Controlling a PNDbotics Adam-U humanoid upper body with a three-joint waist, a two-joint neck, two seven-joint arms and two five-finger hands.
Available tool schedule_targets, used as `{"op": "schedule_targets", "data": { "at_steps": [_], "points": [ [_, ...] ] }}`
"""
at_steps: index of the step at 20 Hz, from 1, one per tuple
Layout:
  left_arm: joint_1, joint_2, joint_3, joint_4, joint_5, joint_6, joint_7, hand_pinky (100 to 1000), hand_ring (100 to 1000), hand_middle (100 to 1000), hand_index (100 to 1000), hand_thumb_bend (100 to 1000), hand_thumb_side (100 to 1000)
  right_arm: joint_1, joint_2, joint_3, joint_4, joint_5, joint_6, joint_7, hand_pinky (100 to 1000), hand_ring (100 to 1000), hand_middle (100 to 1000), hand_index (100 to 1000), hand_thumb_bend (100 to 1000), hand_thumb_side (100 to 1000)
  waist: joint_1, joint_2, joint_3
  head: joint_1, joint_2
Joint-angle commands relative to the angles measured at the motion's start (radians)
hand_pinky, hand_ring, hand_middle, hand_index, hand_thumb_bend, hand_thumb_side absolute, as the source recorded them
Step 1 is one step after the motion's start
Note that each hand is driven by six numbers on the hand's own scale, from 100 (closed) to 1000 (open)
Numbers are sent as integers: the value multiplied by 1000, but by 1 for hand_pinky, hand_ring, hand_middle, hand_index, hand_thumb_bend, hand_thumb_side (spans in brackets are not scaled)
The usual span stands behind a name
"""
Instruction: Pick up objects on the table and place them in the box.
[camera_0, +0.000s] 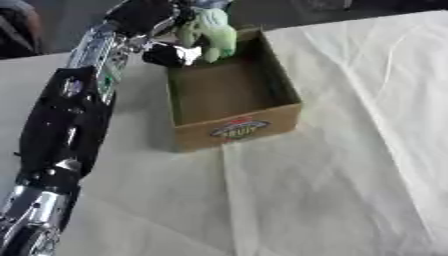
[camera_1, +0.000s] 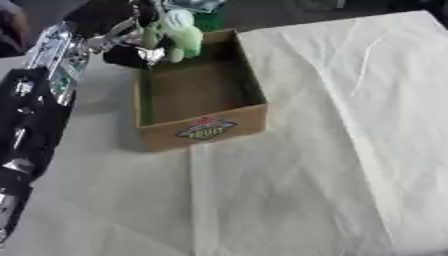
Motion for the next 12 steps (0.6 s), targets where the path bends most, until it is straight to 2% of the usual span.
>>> {"op": "schedule_targets", "data": {
  "at_steps": [1, 3, 7, 12],
  "points": [
    [-31, 4, -6, 2, -40, -5, 9, 501, 537, 462, 579, 108, 831, -16, -15, -8, -14, -9, 2, 3, 835, 716, 743, 880, 100, 509, -4, -27, -6, 10, -4],
    [-31, 2, -10, 10, -62, -9, 14, 506, 553, 476, 598, 181, 870, -15, -14, -9, -14, -10, 3, 3, 835, 716, 743, 880, 100, 508, -2, -29, -10, 14, 0],
    [-28, 1, -21, 27, -117, -27, -8, 543, 653, 585, 730, 367, 949, -12, -14, -11, -14, -10, 3, 1, 835, 715, 743, 879, 100, 508, -1, -32, -12, 18, 3],
    [-15, -1, -28, 59, -209, -51, -157, 606, 772, 711, 803, 521, 902, -8, -13, -13, -14, -9, 3, -2, 835, 715, 743, 879, 100, 507, -2, -33, -11, 15, 11]
  ]
}}
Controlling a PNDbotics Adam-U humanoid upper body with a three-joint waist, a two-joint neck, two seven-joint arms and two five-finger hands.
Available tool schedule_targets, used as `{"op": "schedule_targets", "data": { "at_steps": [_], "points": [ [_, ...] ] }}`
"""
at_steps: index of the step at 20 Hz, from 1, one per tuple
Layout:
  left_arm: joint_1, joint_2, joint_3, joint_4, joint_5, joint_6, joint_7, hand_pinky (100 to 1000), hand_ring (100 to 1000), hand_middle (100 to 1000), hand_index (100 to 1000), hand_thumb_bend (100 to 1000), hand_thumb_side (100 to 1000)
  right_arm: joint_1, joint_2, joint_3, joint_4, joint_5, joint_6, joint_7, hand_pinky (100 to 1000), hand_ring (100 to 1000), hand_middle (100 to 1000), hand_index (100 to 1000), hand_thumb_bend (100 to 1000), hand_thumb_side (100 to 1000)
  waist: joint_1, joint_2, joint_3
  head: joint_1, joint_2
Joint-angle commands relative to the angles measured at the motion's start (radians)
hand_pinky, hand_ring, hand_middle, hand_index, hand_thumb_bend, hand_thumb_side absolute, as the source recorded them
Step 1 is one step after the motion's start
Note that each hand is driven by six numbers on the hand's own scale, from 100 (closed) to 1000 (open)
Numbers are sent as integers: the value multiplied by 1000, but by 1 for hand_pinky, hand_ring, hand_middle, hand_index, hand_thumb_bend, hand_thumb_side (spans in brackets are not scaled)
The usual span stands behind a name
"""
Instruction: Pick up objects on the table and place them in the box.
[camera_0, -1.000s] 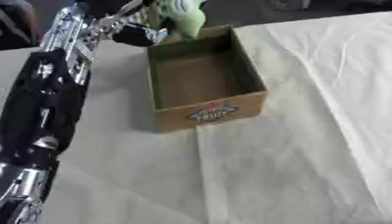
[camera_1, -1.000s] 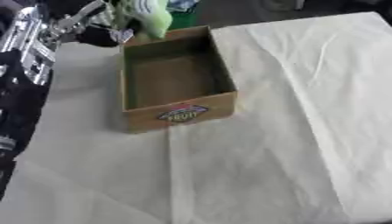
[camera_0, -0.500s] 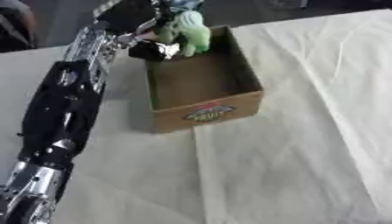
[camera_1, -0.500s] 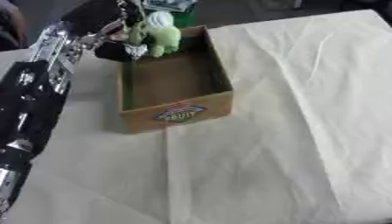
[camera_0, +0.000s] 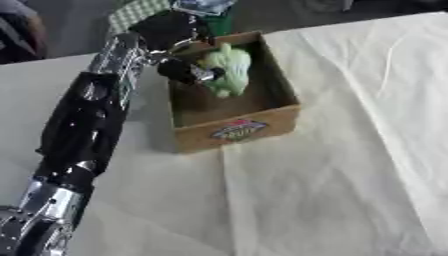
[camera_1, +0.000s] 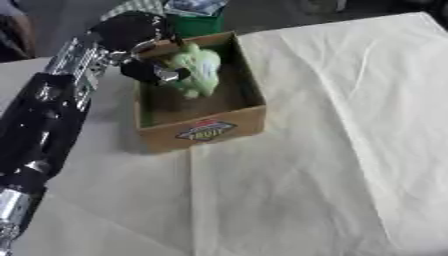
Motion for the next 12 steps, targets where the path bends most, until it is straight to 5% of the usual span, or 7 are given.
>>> {"op": "schedule_targets", "data": {
  "at_steps": [1, 2, 4, 5, 10, 12],
  "points": [
    [-12, 7, -1, 6, -55, -16, -103, 621, 792, 735, 823, 596, 882, -7, -15, -13, -14, -3, 0, -3, 835, 715, 743, 879, 100, 506, -7, -22, 0, 0, 10],
    [-11, 5, 2, 7, -63, -22, -134, 623, 795, 737, 826, 612, 878, -6, -14, -13, -14, -2, 0, -3, 835, 716, 743, 879, 100, 506, -7, -22, 0, 0, 11],
    [-9, 2, 8, -2, -60, -31, -171, 649, 833, 775, 895, 961, 851, -2, -14, -14, -14, 0, 1, -3, 836, 716, 743, 879, 100, 507, -8, -22, 2, 1, 13],
    [-7, 2, 11, -11, -52, -32, -179, 649, 833, 776, 903, 1000, 865, 1, -14, -14, -14, 1, 2, -4, 836, 716, 743, 880, 100, 508, -9, -22, 4, 0, 14],
    [0, 1, 30, -79, 9, 14, -101, 636, 816, 755, 893, 1000, 1000, 8, -14, -17, -14, 6, 1, -9, 835, 716, 743, 880, 100, 508, -13, -24, 8, -3, 13],
    [9, -1, 53, -131, 76, 64, 17, 637, 787, 725, 879, 778, 1000, 11, -15, -19, -14, 7, 0, -12, 835, 716, 743, 879, 100, 509, -15, -25, 14, -7, 13]
  ]
}}
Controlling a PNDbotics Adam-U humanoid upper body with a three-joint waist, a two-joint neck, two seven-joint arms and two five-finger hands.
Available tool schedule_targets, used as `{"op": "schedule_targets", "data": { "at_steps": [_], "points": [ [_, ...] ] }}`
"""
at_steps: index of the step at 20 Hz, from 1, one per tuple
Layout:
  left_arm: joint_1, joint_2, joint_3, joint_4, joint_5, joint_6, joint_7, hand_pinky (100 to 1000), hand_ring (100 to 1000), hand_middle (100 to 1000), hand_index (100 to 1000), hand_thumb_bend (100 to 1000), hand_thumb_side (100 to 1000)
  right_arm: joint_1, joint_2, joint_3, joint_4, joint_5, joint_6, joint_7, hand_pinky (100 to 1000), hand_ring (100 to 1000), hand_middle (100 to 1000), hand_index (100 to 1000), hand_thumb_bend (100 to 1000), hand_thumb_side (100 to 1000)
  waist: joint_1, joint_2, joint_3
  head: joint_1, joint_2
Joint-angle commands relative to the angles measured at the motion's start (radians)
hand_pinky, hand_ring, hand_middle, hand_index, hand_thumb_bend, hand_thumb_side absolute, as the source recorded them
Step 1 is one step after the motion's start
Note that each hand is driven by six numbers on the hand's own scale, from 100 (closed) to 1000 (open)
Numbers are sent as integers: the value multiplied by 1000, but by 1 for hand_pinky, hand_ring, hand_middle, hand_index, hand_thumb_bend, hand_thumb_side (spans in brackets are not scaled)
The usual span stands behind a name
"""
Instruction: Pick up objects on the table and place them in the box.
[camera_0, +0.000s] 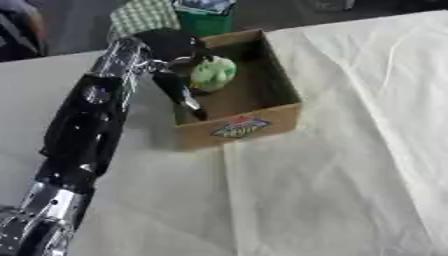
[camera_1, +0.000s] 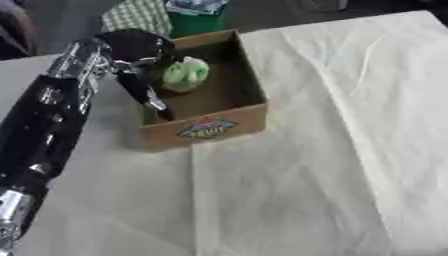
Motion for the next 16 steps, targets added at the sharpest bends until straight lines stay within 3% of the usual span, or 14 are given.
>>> {"op": "schedule_targets", "data": {
  "at_steps": [1, 3, 6, 8, 11, 16],
  "points": [
    [-5, 7, 39, -88, 110, 76, 170, 645, 782, 719, 877, 735, 1000, -5, -21, -14, -14, 7, -1, -7, 835, 716, 743, 879, 100, 509, -12, -25, 6, -7, 6],
    [2, 8, 53, -119, 222, 136, 294, 666, 754, 677, 858, 550, 1000, -2, -22, -15, -14, 8, -2, -8, 835, 716, 743, 879, 100, 510, -13, -26, 11, -9, 7],
    [9, 15, 66, -175, 432, 210, 446, 675, 726, 639, 826, 444, 1000, 3, -23, -16, -14, 10, -2, -10, 835, 716, 743, 879, 100, 511, -16, -28, 16, -12, 5],
    [20, 23, 62, -216, 544, 236, 500, 667, 686, 601, 785, 311, 957, 7, -24, -18, -14, 12, -2, -12, 835, 716, 743, 879, 100, 511, -18, -28, 21, -16, 7],
    [58, 38, 49, -275, 723, 268, 524, 671, 640, 560, 761, 202, 847, 14, -25, -21, -14, 16, -4, -17, 834, 716, 743, 879, 100, 514, -23, -30, 33, -26, 11],
    [178, 78, 48, -437, 1035, 354, 469, 716, 629, 553, 752, 162, 781, 27, -31, -31, -14, 22, -9, -29, 833, 715, 743, 879, 100, 515, -32, -34, 64, -50, 18]
  ]
}}
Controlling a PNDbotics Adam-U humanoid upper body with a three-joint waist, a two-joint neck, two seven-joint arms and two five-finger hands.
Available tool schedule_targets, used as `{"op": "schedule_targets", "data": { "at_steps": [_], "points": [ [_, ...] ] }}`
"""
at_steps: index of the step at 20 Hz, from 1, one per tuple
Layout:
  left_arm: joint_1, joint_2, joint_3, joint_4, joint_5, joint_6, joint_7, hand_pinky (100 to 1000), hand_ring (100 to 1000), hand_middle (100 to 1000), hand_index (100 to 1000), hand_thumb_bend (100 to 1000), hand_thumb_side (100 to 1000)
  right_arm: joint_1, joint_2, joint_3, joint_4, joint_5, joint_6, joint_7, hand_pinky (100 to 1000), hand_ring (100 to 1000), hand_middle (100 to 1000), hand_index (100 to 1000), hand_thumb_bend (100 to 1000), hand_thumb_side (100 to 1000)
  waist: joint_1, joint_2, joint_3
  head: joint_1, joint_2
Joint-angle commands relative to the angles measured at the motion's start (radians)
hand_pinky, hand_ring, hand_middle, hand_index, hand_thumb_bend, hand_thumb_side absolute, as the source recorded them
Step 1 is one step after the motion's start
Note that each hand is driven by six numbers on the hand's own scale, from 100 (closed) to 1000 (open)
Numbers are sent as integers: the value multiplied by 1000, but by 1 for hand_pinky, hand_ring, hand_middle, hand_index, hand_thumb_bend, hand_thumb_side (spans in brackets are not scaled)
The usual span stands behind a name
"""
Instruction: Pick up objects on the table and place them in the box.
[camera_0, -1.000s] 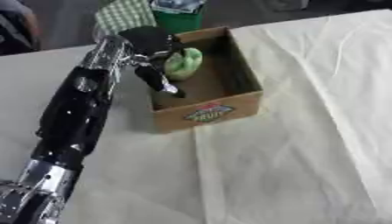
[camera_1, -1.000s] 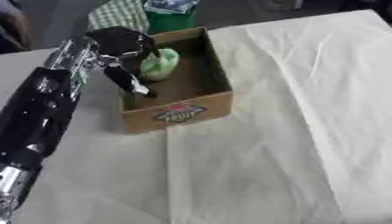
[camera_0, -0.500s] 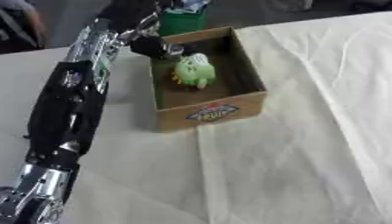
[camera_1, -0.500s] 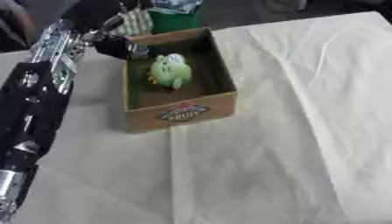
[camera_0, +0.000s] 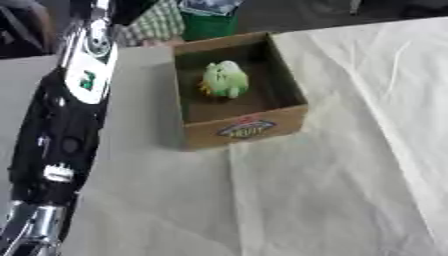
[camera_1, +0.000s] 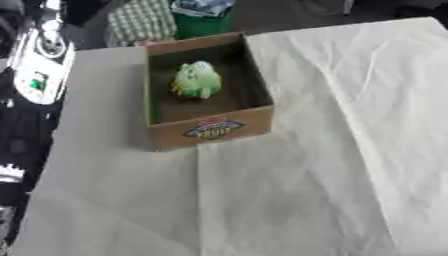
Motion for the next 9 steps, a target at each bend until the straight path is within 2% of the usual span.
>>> {"op": "schedule_targets", "data": {
  "at_steps": [1, 3, 5, 9],
  "points": [
    [50, 49, -3, -121, 204, 69, -75, 731, 627, 552, 754, 156, 775, 2, -30, -19, -14, 14, -2, -11, 833, 715, 743, 879, 100, 514, -10, -21, 11, -21, 6],
    [124, 62, 7, -203, 347, 130, -159, 750, 626, 550, 752, 142, 754, 10, -29, -24, -14, 20, -2, -17, 833, 715, 744, 879, 100, 515, -16, -20, 28, -39, 10],
    [195, 71, 39, -290, 451, 188, -195, 757, 625, 549, 751, 133, 747, 17, -28, -29, -14, 25, -3, -23, 833, 715, 744, 879, 100, 515, -22, -20, 44, -53, 14],
    [315, 78, 126, -459, 561, 269, -135, 768, 628, 553, 751, 116, 724, 28, -28, -35, -14, 35, -4, -34, 833, 715, 744, 879, 100, 515, -28, -20, 72, -71, 19]
  ]
}}
